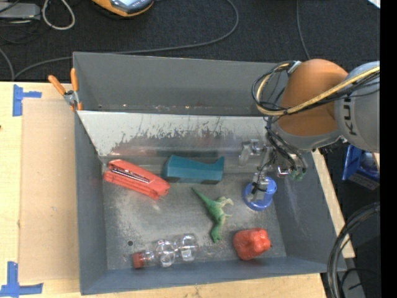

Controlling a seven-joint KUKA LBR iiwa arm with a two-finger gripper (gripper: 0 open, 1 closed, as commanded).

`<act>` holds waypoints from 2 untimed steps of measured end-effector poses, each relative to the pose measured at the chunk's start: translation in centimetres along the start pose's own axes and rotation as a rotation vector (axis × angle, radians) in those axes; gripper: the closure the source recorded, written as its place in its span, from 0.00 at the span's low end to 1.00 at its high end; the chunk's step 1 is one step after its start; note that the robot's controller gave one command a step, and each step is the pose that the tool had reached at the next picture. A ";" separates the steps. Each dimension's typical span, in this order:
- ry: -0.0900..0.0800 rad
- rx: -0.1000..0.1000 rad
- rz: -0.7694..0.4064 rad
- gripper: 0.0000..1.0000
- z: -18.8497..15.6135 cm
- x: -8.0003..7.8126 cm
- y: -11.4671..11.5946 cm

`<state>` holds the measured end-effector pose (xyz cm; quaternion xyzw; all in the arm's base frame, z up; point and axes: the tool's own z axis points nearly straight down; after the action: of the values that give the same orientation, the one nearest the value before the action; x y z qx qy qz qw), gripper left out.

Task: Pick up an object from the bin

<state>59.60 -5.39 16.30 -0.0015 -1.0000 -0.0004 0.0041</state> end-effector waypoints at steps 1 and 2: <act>-0.007 0.001 -0.002 0.00 -0.4 -0.2 0.0; 0.000 -0.001 -0.105 0.00 7.3 1.7 3.5</act>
Offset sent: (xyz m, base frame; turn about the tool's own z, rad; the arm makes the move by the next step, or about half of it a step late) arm -0.0197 0.0409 -0.0930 -0.1084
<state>57.89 -1.89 9.00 0.0512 -0.9987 -0.0012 0.0043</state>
